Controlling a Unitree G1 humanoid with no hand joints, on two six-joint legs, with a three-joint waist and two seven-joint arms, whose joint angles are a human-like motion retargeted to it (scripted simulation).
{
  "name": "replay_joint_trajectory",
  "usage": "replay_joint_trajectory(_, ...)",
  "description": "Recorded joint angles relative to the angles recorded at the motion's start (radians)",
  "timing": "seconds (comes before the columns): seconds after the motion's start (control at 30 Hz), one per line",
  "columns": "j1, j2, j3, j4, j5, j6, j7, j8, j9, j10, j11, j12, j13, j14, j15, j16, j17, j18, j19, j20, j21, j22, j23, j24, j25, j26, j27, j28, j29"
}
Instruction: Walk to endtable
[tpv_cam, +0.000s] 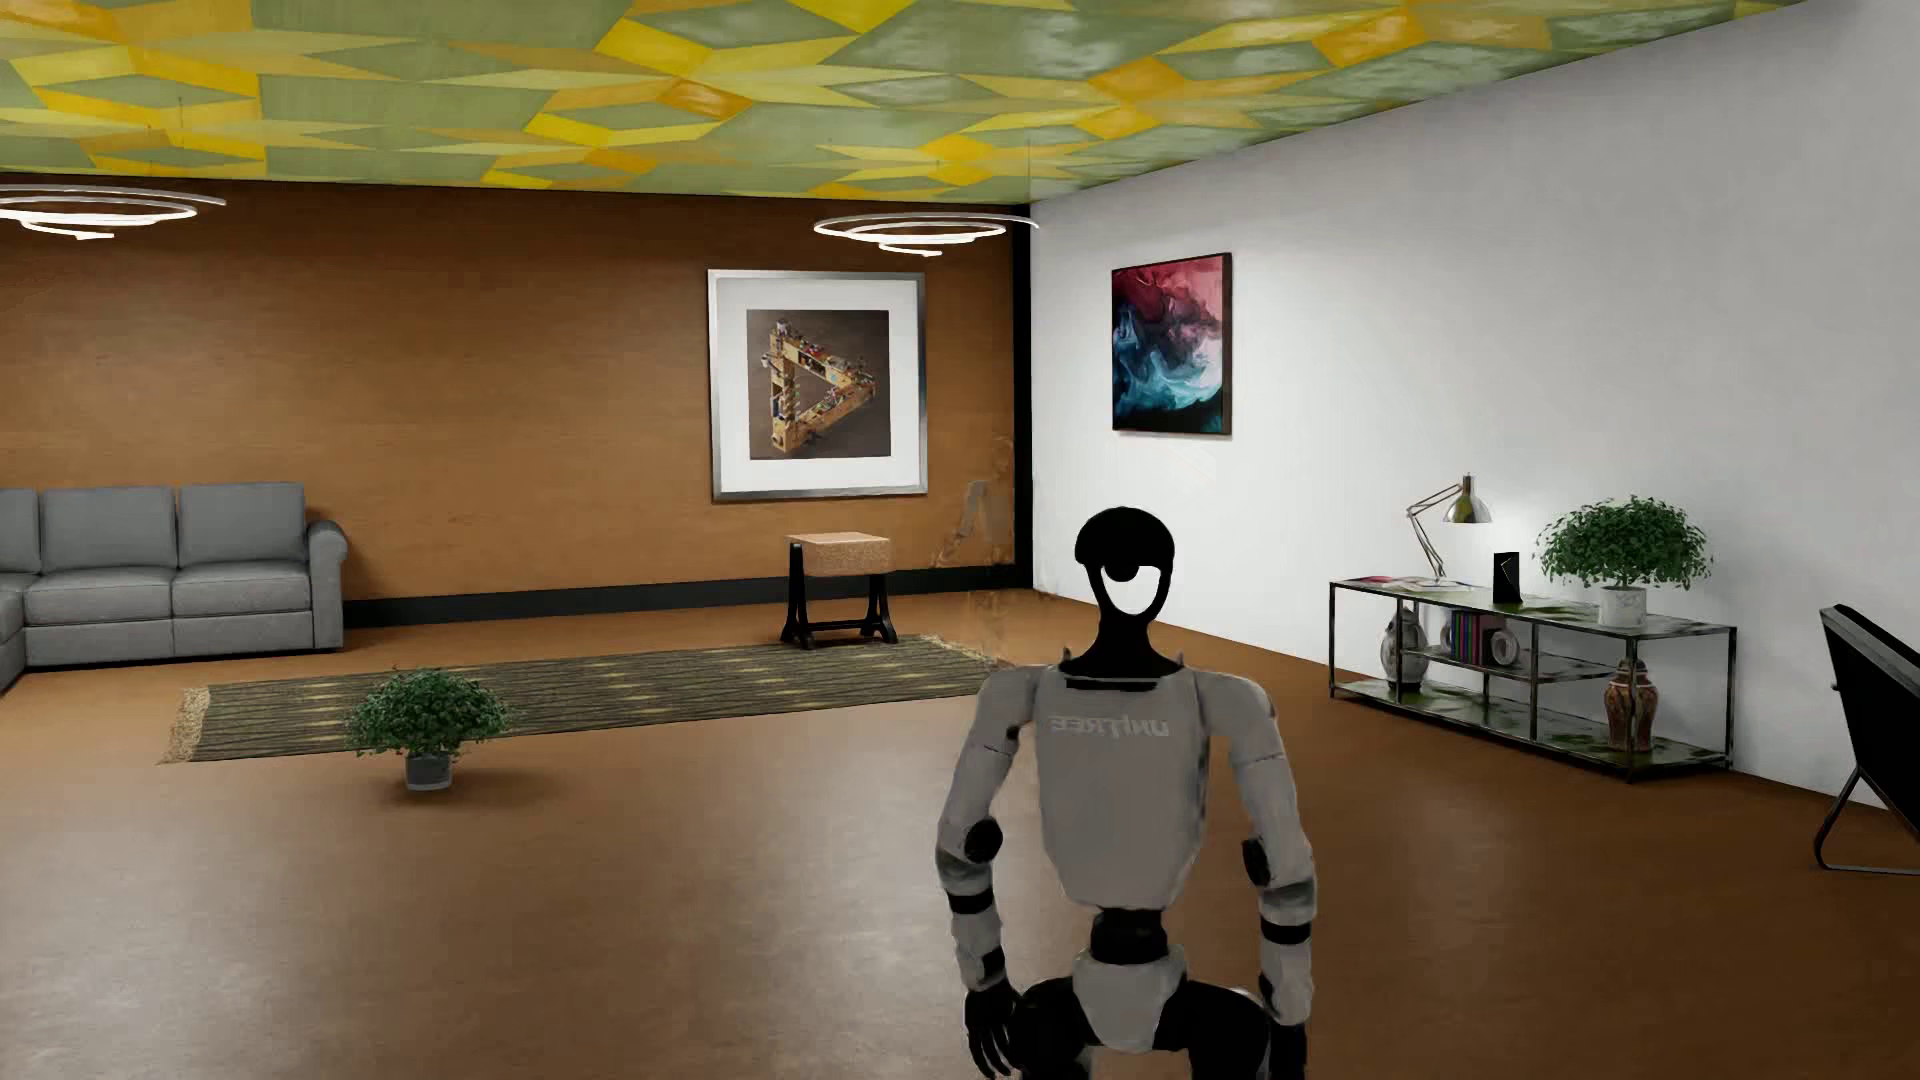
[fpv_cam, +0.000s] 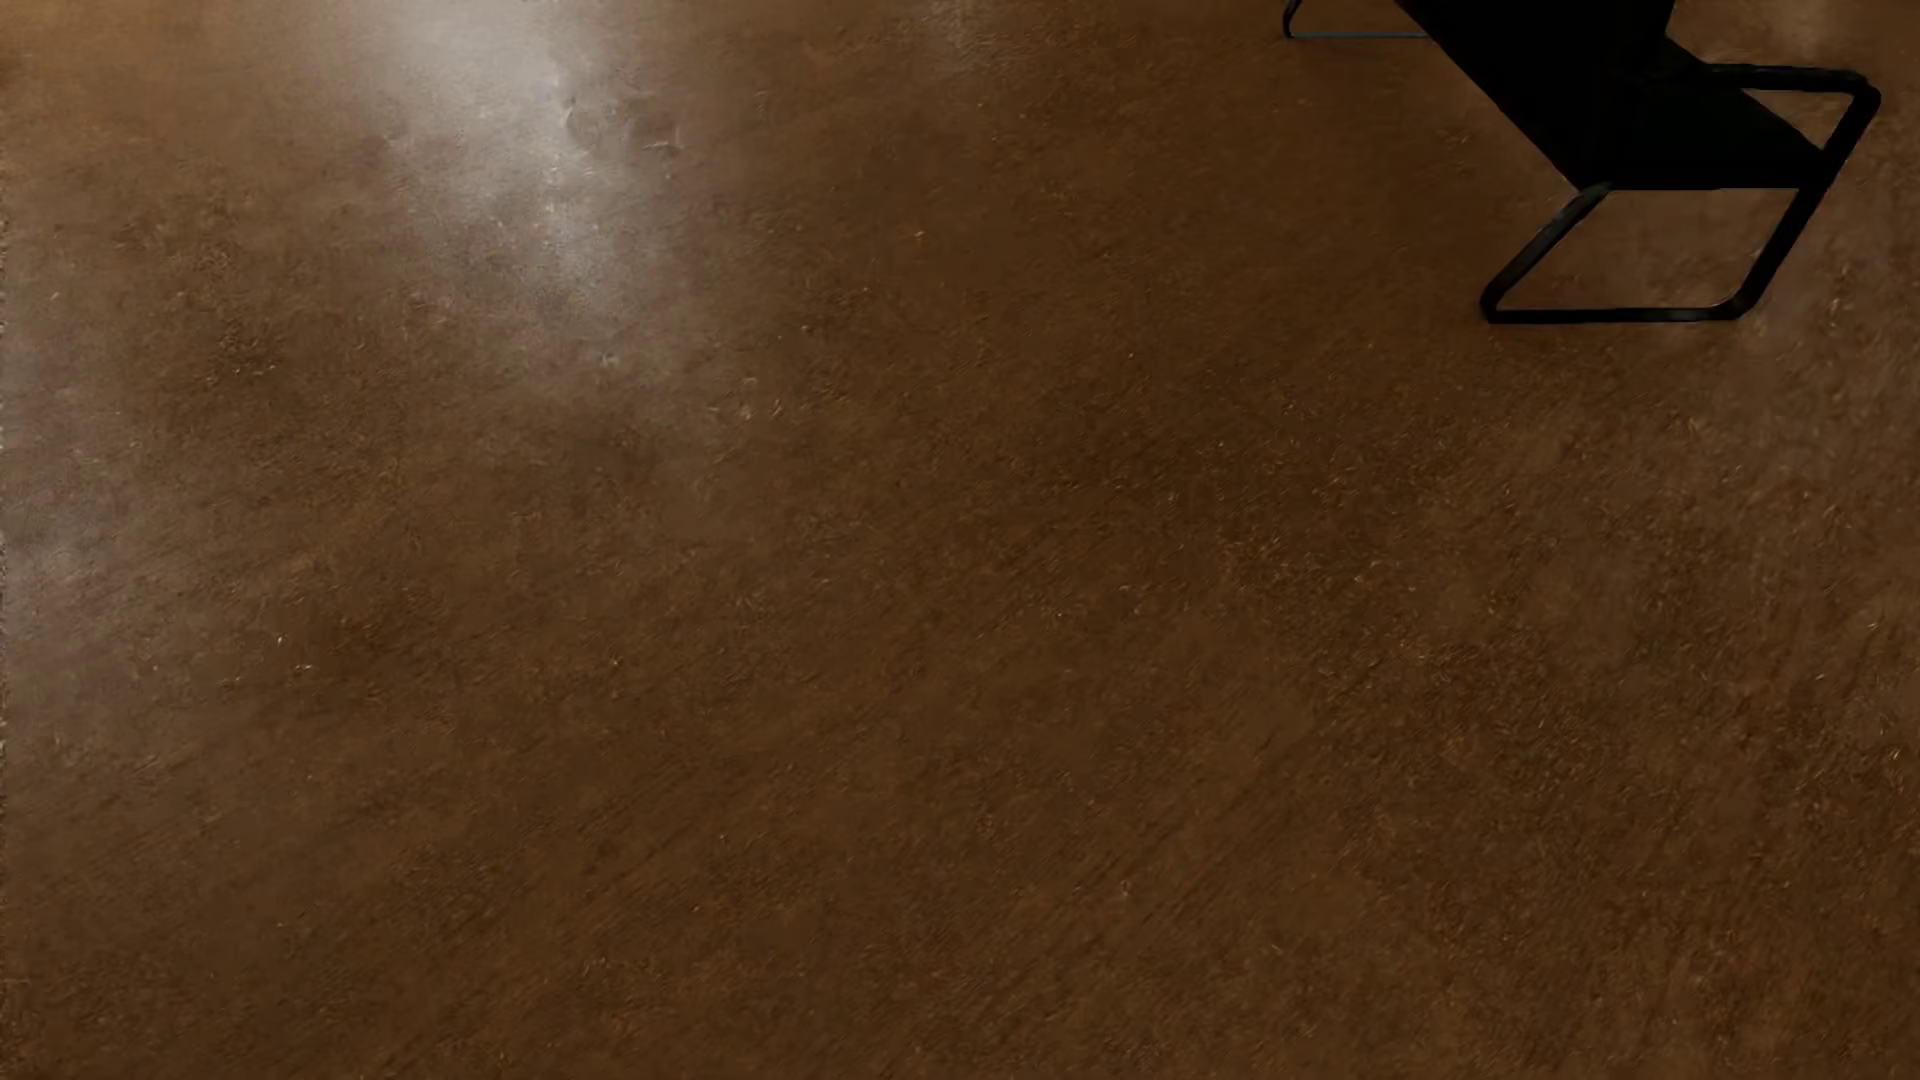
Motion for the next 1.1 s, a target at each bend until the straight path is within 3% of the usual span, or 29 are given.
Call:
replay_joint_trajectory(0.07,-0.007,-0.018,-0.007,-0.002,0.003,-0.01,0.0,0.0,-0.001,-0.029,0.019,0.004,-0.003,0.034,0.046,0.004,0.002,0.0,0.0,0.01,0.007,0.007,-0.003,0.0,0.0,0.0,0.0,0.0,0.0)
replay_joint_trajectory(0.1,-0.002,-0.008,-0.007,-0.011,0.003,-0.013,0.0,0.0,0.005,0.244,0.023,0.009,0.004,-0.095,0.053,0.006,-0.004,0.0,0.0,-0.001,0.013,0.003,-0.021,0.0,0.0,0.0,0.0,0.0,0.0)
replay_joint_trajectory(0.13,-0.019,-0.02,0.02,-0.02,0.008,-0.018,0.0,0.0,-0.003,0.255,0.035,0.016,0.004,-0.227,0.057,0.009,-0.004,0.0,0.0,0.006,0.019,0.01,-0.024,0.0,0.0,0.0,0.0,0.0,0.0)
replay_joint_trajectory(0.27,-0.255,0.064,0.08,0.009,0.036,0.005,0.0,0.0,0.075,0.676,0.062,0.041,-0.008,-0.278,0.003,0.006,-0.031,0.0,0.0,0.065,-0.016,-0.031,-0.111,0.0,0.0,0.0,0.0,0.0,0.0)
replay_joint_trajectory(0.3,-0.322,0.094,0.113,0.016,0.036,0.011,0.0,0.0,0.085,0.754,0.051,0.048,-0.011,-0.273,-0.039,0.004,-0.04,0.0,0.0,0.067,-0.024,-0.041,-0.155,0.0,0.0,0.0,0.0,0.0,0.0)
replay_joint_trajectory(0.37,-0.428,0.141,0.201,0.006,-0.01,-0.029,0.0,0.0,0.084,0.726,0.019,0.073,-0.05,-0.257,-0.112,0.019,-0.007,0.0,0.0,0.065,-0.046,-0.035,-0.145,0.0,0.0,0.0,0.0,0.0,0.0)
replay_joint_trajectory(0.53,-0.64,0.333,0.254,0.05,-0.025,-0.025,0.0,0.0,0.104,0.472,-0.042,0.096,-0.121,-0.076,-0.316,0.017,-0.042,0.0,0.0,0.021,-0.013,0.053,-0.209,0.0,0.0,0.0,0.0,0.0,0.0)
replay_joint_trajectory(0.6,-0.674,0.401,0.281,0.061,-0.042,-0.028,0.0,0.0,0.105,0.432,-0.045,0.094,-0.141,-0.098,-0.319,0.021,-0.039,0.0,0.0,-0.012,0.022,0.077,-0.22,0.0,0.0,0.0,0.0,0.0,0.0)
replay_joint_trajectory(0.63,-0.688,0.43,0.296,0.062,-0.056,-0.028,0.0,0.0,0.099,0.476,-0.041,0.11,-0.133,-0.115,-0.297,0.016,-0.038,0.0,0.0,0.012,-0.018,0.086,-0.175,0.0,0.0,0.0,0.0,0.0,0.0)
replay_joint_trajectory(0.7,-0.706,0.425,0.334,0.057,-0.08,-0.05,0.0,0.0,0.082,0.598,0.035,0.108,-0.096,-0.13,-0.139,0.02,-0.024,0.0,0.0,0.023,0.024,0.11,-0.131,0.0,0.0,0.0,0.0,0.0,0.0)
replay_joint_trajectory(0.73,-0.676,0.411,0.329,0.028,-0.112,-0.071,0.0,0.0,0.084,0.655,0.129,0.103,-0.086,-0.162,0.011,0.02,-0.015,0.0,0.0,0.005,0.043,0.132,-0.078,0.0,0.0,0.0,0.0,0.0,0.0)
replay_joint_trajectory(0.8,-0.579,0.255,0.277,-0.01,-0.116,-0.048,0.0,0.0,0.082,0.675,0.482,0.087,-0.051,-0.238,0.311,0.009,-0.01,0.0,0.0,0.007,0.065,0.13,0.009,0.0,0.0,0.0,0.0,0.0,0.0)
replay_joint_trajectory(0.87,-0.43,0.043,0.2,-0.051,-0.12,-0.033,0.0,0.0,0.11,0.635,0.853,0.069,-0.008,-0.297,0.304,0.007,-0.021,0.0,0.0,0.013,0.061,0.064,0.013,0.0,0.0,0.0,0.0,0.0,0.0)
replay_joint_trajectory(0.9,-0.345,-0.066,0.139,-0.049,-0.104,-0.016,0.0,0.0,0.108,0.59,0.913,0.059,0.021,-0.31,0.285,0.007,-0.015,0.0,0.0,0.01,0.032,0.03,0.01,0.0,0.0,0.0,0.0,0.0,0.0)
replay_joint_trajectory(0.97,-0.16,-0.248,0.03,-0.049,-0.078,0.015,0.0,0.0,0.128,0.451,0.746,0.036,0.031,-0.29,0.318,0.013,-0.023,0.0,0.0,0.047,0.067,-0.047,0.033,0.0,0.0,0.0,0.0,0.0,0.0)
replay_joint_trajectory(1.03,0.019,-0.36,-0.063,-0.036,-0.078,0.038,0.0,0.0,0.125,0.33,0.372,0.021,0.072,-0.31,0.442,0.028,-0.035,0.0,0.0,0.053,0.048,-0.121,0.013,0.0,0.0,0.0,0.0,0.0,0.0)
replay_joint_trajectory(1.07,0.089,-0.406,-0.099,-0.03,-0.083,0.041,0.0,0.0,0.115,0.293,0.202,0.007,0.078,-0.334,0.389,0.04,-0.035,0.0,0.0,0.062,0.044,-0.157,0.009,0.0,0.0,0.0,0.0,0.0,0.0)
replay_joint_trajectory(1.1,0.146,-0.443,-0.12,-0.034,-0.091,0.038,0.0,0.0,0.105,0.273,0.076,-0.012,0.085,-0.361,0.208,0.05,-0.036,0.0,0.0,0.07,0.037,-0.184,0.002,0.0,0.0,0.0,0.0,0.0,0.0)
